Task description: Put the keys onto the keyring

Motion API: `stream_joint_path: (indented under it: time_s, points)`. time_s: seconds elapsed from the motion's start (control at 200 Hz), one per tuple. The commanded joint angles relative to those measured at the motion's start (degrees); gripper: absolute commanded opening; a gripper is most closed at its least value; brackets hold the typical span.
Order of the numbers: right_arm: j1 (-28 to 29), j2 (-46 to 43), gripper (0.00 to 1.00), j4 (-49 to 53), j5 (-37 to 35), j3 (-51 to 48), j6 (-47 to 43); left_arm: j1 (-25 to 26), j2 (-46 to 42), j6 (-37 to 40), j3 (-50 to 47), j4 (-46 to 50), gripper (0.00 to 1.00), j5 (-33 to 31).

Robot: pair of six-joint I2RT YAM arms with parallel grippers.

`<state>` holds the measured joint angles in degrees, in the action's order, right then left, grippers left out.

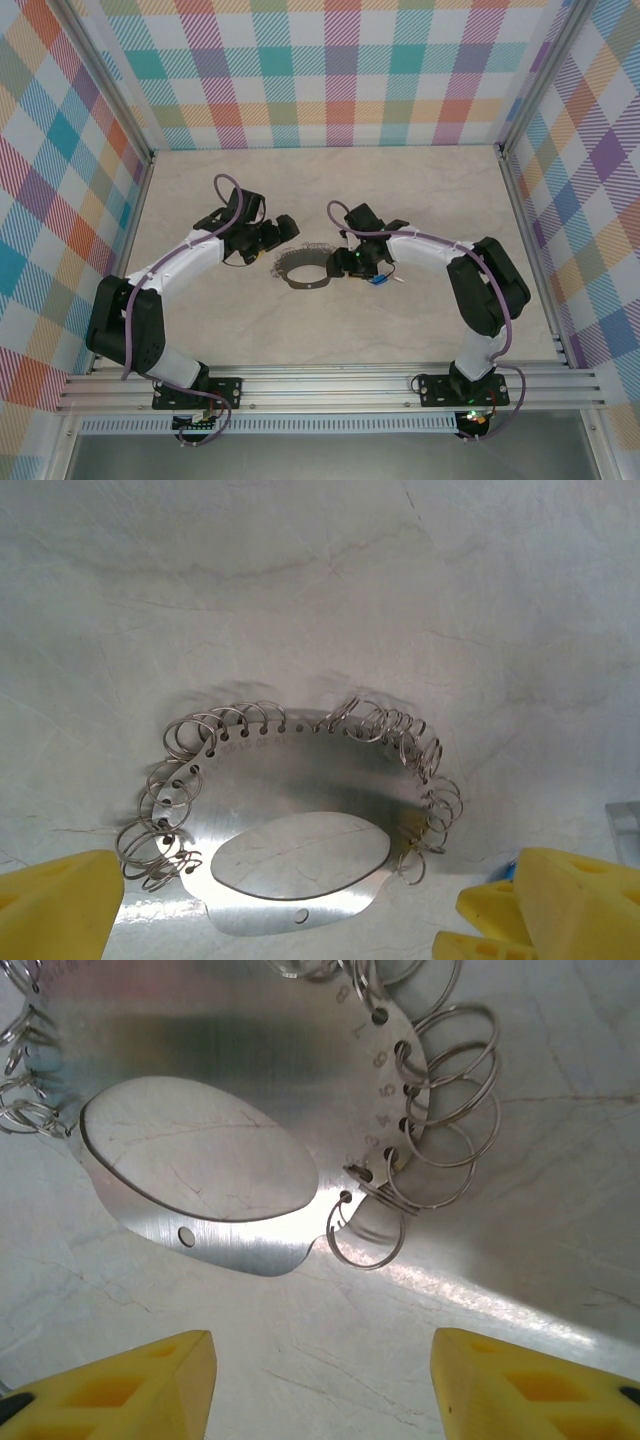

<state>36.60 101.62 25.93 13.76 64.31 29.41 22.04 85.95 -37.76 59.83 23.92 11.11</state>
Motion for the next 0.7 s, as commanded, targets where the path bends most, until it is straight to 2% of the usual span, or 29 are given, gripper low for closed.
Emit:
stream_joint_path:
  time_s: [0.0,0.095,0.34,0.415,0.45,0.58,0.695]
  points:
    - [-1.59,-3.55,0.63,2.75,-2.53,0.79,-0.09,2.04,-1.25,5.54,0.92,2.99,1.0,1.03]
    - [-4.57,-6.89,0.66,3.71,-3.11,-1.13,0.74,6.08,0.26,11.46,3.83,7.68,0.95,-2.25]
    - [-11.89,-16.52,0.88,5.46,-4.43,-8.19,3.15,17.81,7.5,21.7,11.37,16.42,0.85,-10.68]
    - [-13.17,-18.54,0.94,6.44,-5.15,-9.95,3.81,21.14,9.87,24.45,13.66,18.55,0.79,-13.68]
    - [-13.58,-19.42,1.0,6.88,-5.66,-10.78,4.3,22.55,11.07,25.72,15.02,19.67,0.76,-14.9]
    - [-14.49,-22.39,1.0,8.29,-7.66,-14.0,6.36,26.76,16.41,29.29,19.76,23.47,0.61,-18.04]
    - [-14.98,-24.78,1.0,8.35,-7.88,-16.84,8.05,29.37,20.16,30.92,22.93,24.58,0.52,-18.82]
